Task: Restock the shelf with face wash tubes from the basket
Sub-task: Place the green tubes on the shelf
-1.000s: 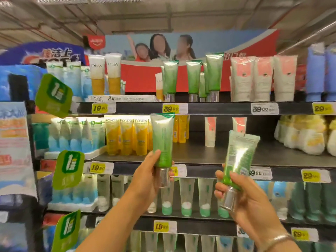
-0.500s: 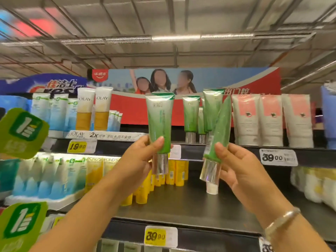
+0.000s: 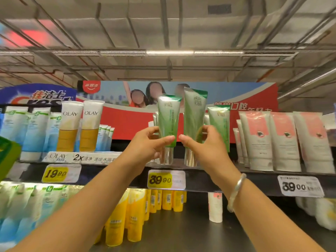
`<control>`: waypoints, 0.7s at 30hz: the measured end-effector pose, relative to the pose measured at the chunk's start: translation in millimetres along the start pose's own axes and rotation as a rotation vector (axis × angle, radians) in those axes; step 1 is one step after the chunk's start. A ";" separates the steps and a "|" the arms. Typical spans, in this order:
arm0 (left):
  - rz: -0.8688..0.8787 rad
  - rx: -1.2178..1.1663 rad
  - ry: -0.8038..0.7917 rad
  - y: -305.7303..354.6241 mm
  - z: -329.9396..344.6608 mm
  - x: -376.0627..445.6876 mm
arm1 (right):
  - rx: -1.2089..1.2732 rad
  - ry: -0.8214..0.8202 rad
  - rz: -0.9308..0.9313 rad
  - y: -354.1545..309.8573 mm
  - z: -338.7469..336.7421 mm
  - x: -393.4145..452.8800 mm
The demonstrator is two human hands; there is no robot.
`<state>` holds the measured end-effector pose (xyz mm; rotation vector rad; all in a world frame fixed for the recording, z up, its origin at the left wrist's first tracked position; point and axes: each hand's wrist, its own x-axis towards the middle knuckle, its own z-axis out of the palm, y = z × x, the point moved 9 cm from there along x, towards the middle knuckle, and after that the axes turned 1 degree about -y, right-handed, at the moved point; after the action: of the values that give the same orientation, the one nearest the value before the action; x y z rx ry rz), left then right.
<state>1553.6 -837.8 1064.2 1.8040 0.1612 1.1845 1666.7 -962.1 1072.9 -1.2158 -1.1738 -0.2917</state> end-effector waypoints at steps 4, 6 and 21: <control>-0.031 0.006 0.014 -9.0 -0.8 3.0 | -0.095 0.009 0.036 13.5 12.6 5.2; -0.055 0.007 0.013 -12.1 -1.7 1.8 | -0.107 0.028 0.061 18.3 13.5 6.4; -0.079 0.202 0.007 -10.4 -1.0 -2.5 | -0.358 -0.022 0.122 27.0 12.4 0.8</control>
<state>1555.2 -832.8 1054.8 1.9493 0.3642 1.1527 1679.9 -940.9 1056.8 -1.6001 -1.0891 -0.4092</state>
